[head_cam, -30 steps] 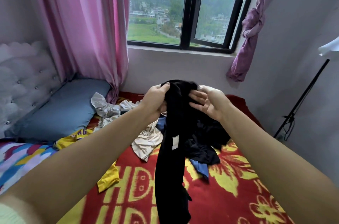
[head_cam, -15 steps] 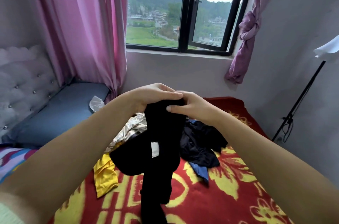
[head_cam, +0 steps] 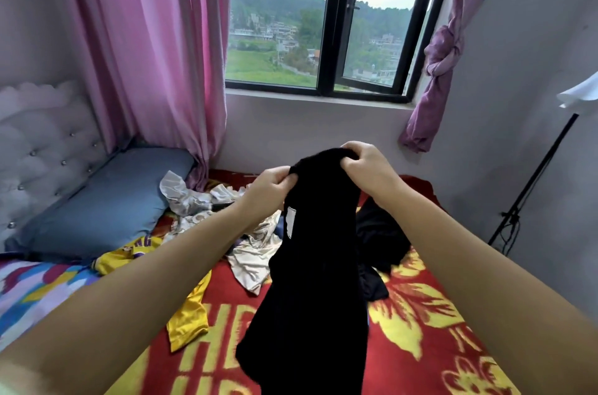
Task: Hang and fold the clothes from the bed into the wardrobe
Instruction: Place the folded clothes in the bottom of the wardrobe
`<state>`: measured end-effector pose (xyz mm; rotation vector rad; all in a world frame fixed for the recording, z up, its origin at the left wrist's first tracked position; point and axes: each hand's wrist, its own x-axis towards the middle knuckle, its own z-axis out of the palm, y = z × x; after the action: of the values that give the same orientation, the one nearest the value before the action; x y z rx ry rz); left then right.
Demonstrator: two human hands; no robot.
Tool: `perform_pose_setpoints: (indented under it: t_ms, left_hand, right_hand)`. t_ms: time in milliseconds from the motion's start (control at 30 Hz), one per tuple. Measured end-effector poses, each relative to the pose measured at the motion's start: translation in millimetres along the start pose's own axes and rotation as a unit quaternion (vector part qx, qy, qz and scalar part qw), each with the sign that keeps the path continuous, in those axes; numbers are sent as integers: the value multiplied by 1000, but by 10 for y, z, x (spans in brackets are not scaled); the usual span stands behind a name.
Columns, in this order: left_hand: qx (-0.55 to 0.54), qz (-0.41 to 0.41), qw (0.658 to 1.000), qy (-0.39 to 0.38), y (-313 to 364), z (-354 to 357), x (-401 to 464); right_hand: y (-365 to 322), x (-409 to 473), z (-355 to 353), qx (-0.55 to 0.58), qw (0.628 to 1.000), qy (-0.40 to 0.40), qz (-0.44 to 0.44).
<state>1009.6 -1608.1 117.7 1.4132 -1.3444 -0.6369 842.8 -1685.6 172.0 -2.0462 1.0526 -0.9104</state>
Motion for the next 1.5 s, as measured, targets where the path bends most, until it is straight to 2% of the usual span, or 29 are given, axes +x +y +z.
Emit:
perform_pose_setpoints:
  t_ms: [67, 133, 167, 200, 333, 433, 500, 600, 767, 867, 967, 1100, 1167, 1300, 1400, 1500]
  left_hand:
    - [59, 41, 997, 6, 89, 30, 46]
    - [77, 60, 995, 6, 151, 74, 65]
    - [72, 62, 995, 10, 176, 91, 64]
    - [58, 61, 996, 16, 191, 104, 70]
    - [-12, 38, 999, -14, 162, 41, 79]
    - [68, 39, 996, -52, 5, -100, 70]
    - [117, 32, 992, -30, -139, -242, 53]
    - [71, -8, 997, -31, -301, -582, 39]
    - [161, -48, 978, -125, -345, -1080, 125]
    - [184, -58, 973, -129, -372, -1218, 172]
    - [132, -67, 983, -108, -494, -1321, 123]
    - [-19, -91, 992, -89, -576, -1341, 40]
    - [-57, -113, 987, -100, -557, -1363, 54]
    - [-69, -117, 982, -135, -495, -1465, 77]
    - [-116, -106, 979, -134, -472, -1514, 107]
    - [-122, -119, 968, -184, -464, -1597, 97]
  right_hand:
    - [62, -62, 6, 5, 998, -58, 9]
    - [114, -149, 70, 13, 985, -173, 11]
    - [130, -188, 113, 10, 979, -206, -1]
    - [143, -210, 155, 9, 979, -203, -24]
    - [79, -170, 155, 13, 995, -67, -70]
    - [30, -75, 74, 48, 997, 4, -52]
    - [13, -11, -50, 97, 993, 48, -40]
    - [54, 74, -375, 106, 991, 70, -43]
    - [228, 135, -706, 46, 995, -84, 1]
    - [292, 150, -781, -10, 984, -178, 19]
    - [349, 173, -881, -27, 970, -240, 23]
    - [415, 188, -1031, -14, 947, -317, 43]
    - [450, 196, -1072, -4, 953, -299, 42]
    - [520, 185, -1009, 17, 981, -192, 27]
    - [546, 179, -898, 51, 984, -169, 23]
    - [546, 198, -857, 84, 982, -167, 30]
